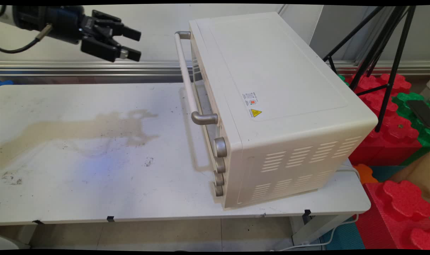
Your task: Open the oven
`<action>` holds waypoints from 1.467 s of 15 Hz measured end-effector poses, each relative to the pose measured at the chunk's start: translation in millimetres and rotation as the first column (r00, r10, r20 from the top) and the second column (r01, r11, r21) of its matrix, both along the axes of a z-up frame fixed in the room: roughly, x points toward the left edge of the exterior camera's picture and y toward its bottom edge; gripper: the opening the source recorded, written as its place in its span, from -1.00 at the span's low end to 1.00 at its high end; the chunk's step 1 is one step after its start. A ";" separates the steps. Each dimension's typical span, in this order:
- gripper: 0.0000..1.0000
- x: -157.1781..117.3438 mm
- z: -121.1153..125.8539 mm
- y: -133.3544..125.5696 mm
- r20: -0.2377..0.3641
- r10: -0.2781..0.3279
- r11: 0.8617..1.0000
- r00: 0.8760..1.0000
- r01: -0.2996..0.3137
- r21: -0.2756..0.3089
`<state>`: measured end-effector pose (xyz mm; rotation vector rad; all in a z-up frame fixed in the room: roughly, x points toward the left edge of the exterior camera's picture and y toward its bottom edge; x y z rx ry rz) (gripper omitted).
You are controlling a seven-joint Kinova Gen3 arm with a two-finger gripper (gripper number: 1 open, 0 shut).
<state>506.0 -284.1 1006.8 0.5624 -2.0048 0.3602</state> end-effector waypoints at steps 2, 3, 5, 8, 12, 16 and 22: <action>1.00 -9.4 -1.5 -5.5 -0.009 -0.005 1.000 1.000 0.005 -0.006; 1.00 -13.8 -2.6 -8.2 -0.013 -0.008 1.000 1.000 0.008 -0.007; 1.00 -22.6 -5.5 -13.5 -0.015 -0.012 1.000 1.000 0.012 -0.010; 1.00 -40.8 -12.0 -23.0 -0.016 -0.022 1.000 1.000 0.022 -0.015; 1.00 -62.3 -20.4 -33.9 -0.011 -0.032 0.999 0.999 0.032 -0.019; 1.00 -74.1 -26.6 -40.5 0.004 -0.039 0.999 0.999 0.039 -0.023; -1.00 -82.8 -30.6 -44.0 0.018 -0.051 0.998 0.999 0.051 -0.029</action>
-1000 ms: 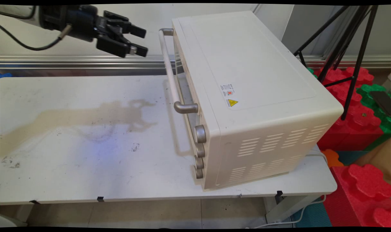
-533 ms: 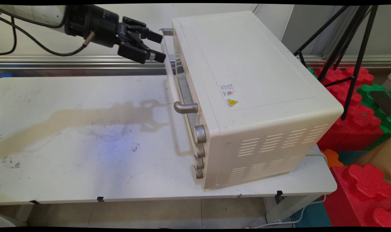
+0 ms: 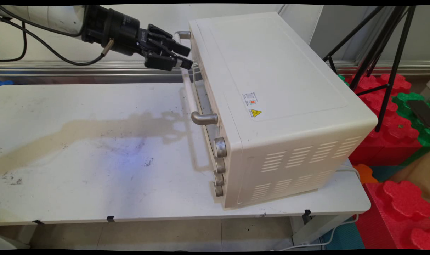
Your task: Open the oven
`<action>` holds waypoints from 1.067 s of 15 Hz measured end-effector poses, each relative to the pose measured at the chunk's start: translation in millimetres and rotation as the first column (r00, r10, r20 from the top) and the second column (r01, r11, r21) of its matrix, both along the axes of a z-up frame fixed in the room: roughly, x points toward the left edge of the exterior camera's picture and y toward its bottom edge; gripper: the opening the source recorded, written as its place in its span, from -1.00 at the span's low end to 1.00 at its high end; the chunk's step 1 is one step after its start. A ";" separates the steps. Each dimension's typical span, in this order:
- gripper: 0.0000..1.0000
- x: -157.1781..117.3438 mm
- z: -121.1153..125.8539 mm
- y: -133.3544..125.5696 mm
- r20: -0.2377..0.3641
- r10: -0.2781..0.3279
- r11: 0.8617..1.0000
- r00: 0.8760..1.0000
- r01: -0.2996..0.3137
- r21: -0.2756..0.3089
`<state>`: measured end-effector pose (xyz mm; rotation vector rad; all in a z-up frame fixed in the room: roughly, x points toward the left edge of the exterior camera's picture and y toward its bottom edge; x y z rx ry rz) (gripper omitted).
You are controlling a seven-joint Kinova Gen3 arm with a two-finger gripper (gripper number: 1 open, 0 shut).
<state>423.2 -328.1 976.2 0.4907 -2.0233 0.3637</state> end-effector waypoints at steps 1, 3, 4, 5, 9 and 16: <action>-1.00 -1.0 -1.0 -0.3 0.002 -0.001 1.000 1.000 0.001 0.000; -1.00 -2.7 -3.3 -0.7 0.008 -0.003 1.000 1.000 0.003 0.002; -1.00 -3.7 -5.0 -1.2 0.013 -0.003 1.000 1.000 0.003 0.004; -1.00 -4.4 -7.0 -1.6 0.017 -0.003 1.000 1.000 0.003 0.006; -1.00 -7.6 -14.2 -3.6 0.030 0.000 1.000 1.000 0.000 0.012; -1.00 -11.6 -25.8 -6.5 0.050 0.011 1.000 0.999 -0.012 0.023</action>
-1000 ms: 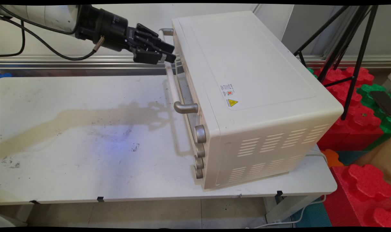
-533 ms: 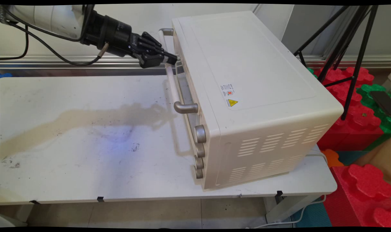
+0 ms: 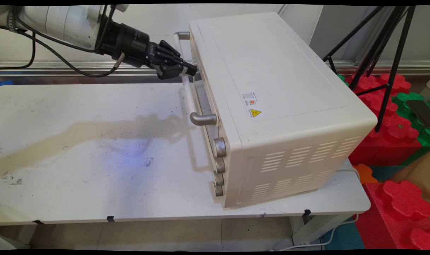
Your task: Open the oven
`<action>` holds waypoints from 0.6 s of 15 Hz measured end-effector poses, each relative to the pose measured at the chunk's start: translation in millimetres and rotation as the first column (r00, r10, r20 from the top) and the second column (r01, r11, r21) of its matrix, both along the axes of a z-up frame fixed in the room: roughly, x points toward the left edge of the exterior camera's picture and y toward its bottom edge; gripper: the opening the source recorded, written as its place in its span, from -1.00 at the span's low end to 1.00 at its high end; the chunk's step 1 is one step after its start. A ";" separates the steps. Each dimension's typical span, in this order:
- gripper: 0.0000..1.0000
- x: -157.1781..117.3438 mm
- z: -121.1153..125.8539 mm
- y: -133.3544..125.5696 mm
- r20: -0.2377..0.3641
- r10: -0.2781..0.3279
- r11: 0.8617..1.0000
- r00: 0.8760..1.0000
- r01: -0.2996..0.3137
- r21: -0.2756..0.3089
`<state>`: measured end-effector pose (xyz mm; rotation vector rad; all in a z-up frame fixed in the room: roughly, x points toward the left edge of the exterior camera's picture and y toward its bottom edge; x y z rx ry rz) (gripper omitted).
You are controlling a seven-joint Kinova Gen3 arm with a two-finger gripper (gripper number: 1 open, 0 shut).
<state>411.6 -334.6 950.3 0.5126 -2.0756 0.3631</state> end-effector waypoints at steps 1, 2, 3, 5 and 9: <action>-1.00 0.1 -0.9 0.0 0.002 0.001 1.000 1.000 -0.001 0.001; -1.00 0.8 -2.1 0.3 0.006 0.003 1.000 1.000 -0.003 0.003; -1.00 1.6 -3.2 0.5 0.010 0.005 1.000 1.000 -0.005 0.004; -1.00 3.8 -4.4 1.2 0.019 0.008 1.000 1.000 -0.008 0.006; -1.00 13.7 -7.6 6.8 0.046 0.015 1.000 0.999 -0.015 0.015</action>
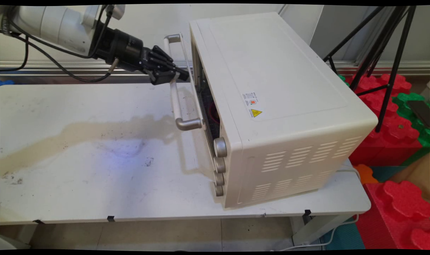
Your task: Open the oven
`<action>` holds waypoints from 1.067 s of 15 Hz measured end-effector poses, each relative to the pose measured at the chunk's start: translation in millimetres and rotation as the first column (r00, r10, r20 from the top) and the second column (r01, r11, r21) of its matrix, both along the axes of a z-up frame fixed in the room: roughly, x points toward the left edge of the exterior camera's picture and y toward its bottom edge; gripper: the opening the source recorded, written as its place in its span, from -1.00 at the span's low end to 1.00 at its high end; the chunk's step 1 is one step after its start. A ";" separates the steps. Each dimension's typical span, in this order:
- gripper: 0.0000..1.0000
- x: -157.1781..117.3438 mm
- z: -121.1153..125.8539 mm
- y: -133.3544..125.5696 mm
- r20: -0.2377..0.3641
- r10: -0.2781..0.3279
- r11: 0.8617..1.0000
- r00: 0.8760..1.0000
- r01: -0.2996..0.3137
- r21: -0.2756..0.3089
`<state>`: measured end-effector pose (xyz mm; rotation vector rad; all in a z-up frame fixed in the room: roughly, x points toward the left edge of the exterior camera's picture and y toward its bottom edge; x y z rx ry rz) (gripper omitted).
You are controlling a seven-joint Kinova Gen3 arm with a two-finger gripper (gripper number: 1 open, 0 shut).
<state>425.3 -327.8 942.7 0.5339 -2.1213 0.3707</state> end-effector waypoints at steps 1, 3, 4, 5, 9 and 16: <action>-1.00 3.5 -1.3 2.3 0.008 0.002 1.000 1.000 -0.002 0.004; -1.00 9.1 -3.9 6.1 0.021 0.003 1.000 1.000 -0.004 0.013; -1.00 11.9 -5.4 7.8 0.029 0.003 1.000 1.000 -0.003 0.018; -1.00 14.8 -6.8 10.2 0.035 0.002 1.000 0.999 -0.003 0.022; -1.00 28.8 -14.0 19.2 0.070 -0.003 0.999 0.998 0.000 0.042; -1.00 50.2 -33.9 26.8 0.134 -0.014 0.996 0.991 0.002 0.087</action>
